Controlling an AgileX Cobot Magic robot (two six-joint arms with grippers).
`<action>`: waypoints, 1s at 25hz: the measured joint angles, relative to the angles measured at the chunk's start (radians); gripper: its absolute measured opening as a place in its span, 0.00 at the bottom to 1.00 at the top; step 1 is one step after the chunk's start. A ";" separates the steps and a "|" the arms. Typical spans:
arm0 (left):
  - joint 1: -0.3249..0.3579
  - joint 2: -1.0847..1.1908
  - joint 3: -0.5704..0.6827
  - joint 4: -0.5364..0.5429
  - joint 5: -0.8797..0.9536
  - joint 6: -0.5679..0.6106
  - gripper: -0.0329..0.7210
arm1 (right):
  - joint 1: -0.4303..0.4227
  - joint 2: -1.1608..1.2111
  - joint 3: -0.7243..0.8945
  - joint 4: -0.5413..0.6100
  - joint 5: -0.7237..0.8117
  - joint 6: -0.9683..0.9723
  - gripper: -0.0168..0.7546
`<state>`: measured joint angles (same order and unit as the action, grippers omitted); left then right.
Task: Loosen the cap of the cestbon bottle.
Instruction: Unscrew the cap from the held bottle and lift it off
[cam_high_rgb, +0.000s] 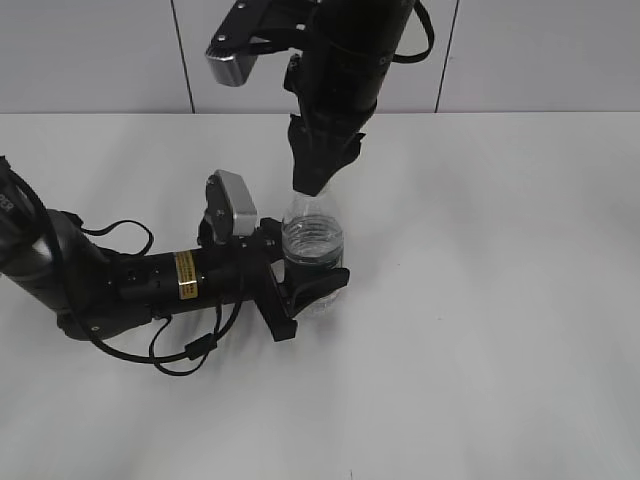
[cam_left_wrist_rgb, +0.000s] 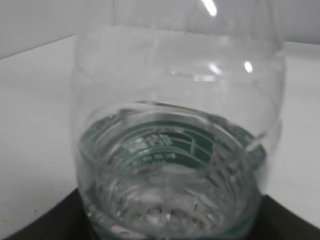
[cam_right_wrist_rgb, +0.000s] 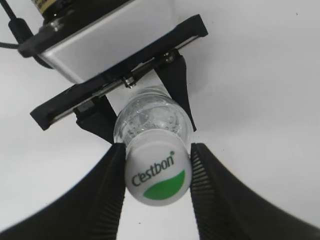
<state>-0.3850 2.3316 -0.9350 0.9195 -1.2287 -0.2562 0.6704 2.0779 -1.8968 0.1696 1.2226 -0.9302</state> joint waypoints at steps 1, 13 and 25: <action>0.000 0.000 0.000 0.000 0.000 0.000 0.59 | 0.000 0.000 0.000 0.000 0.000 -0.029 0.41; 0.000 0.000 0.000 0.001 0.000 0.002 0.59 | 0.000 0.000 0.000 0.000 0.001 -0.362 0.41; 0.000 0.000 0.000 0.003 0.000 0.005 0.59 | 0.000 0.000 0.000 -0.001 0.003 -0.882 0.41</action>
<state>-0.3850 2.3316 -0.9350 0.9223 -1.2287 -0.2512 0.6704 2.0779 -1.8968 0.1685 1.2255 -1.8119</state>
